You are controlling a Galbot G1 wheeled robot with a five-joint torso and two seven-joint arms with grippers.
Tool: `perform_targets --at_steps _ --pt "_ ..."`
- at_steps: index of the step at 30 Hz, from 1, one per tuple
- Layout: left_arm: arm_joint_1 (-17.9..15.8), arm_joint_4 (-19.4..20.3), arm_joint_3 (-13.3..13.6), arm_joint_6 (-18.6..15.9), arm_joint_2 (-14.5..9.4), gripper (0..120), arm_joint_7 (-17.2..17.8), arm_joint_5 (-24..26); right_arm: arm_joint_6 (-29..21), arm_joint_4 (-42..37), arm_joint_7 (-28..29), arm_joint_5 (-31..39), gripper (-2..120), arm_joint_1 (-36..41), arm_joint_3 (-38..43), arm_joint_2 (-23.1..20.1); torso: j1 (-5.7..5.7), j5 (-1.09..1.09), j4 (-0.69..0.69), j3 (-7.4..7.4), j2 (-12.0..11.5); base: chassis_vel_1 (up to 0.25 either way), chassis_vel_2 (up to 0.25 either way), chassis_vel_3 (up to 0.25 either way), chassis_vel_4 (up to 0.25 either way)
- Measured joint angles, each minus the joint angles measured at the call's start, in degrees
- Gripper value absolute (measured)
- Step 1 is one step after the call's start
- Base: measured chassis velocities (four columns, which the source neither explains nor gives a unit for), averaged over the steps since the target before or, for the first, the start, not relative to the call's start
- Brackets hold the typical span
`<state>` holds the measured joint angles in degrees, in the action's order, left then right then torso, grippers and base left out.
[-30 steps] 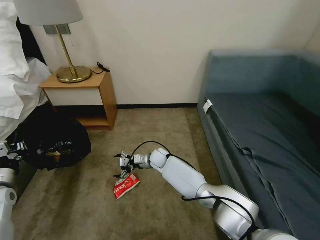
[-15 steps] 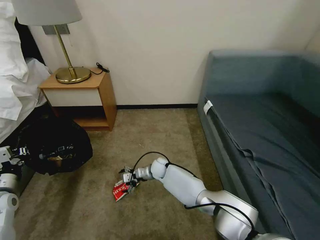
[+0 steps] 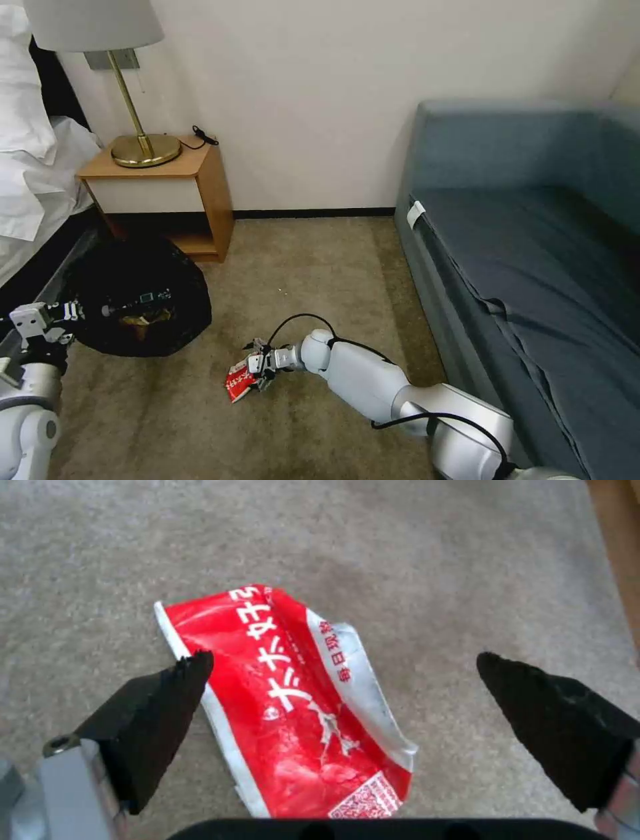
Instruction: Pick up the trash bin, then pick up the garbage on the floor and place it into the trash bin.
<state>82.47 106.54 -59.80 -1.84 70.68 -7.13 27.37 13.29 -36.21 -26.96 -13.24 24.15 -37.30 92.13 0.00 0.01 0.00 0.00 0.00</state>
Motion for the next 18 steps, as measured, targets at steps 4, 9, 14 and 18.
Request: perform_targets --at_steps 4,9,14,18 --pt "-0.3 -0.6 0.0 0.3 -0.1 4 -0.1 0.0 -0.2 -0.9 0.1 1.5 100 0.3 -0.5 0.0 0.0 -0.01 0.0 0.0 0.0 0.0 0.0 0.0 0.0" --pt "-1.5 -2.0 -0.9 0.3 -1.3 4 0.0 0.7 -0.3 -1.8 -0.8 2.2 100 0.3 -0.8 0.0 0.0 -0.01 0.0 0.0 0.0 0.0 0.0 0.0 0.0" --pt "-2.4 -2.8 -1.1 0.0 -1.9 4 0.0 1.0 -0.3 -1.8 -1.6 2.3 100 0.1 -0.8 0.0 0.0 -0.01 0.0 0.0 0.0 0.0 0.0 0.0 0.0" --pt "-3.0 -3.4 -0.9 -0.2 -2.0 4 0.0 1.0 -0.1 -1.7 -2.3 3.1 100 -0.1 -0.7 0.0 0.0 -0.01 0.0 0.0 0.0 0.0 0.0 0.0 0.0"
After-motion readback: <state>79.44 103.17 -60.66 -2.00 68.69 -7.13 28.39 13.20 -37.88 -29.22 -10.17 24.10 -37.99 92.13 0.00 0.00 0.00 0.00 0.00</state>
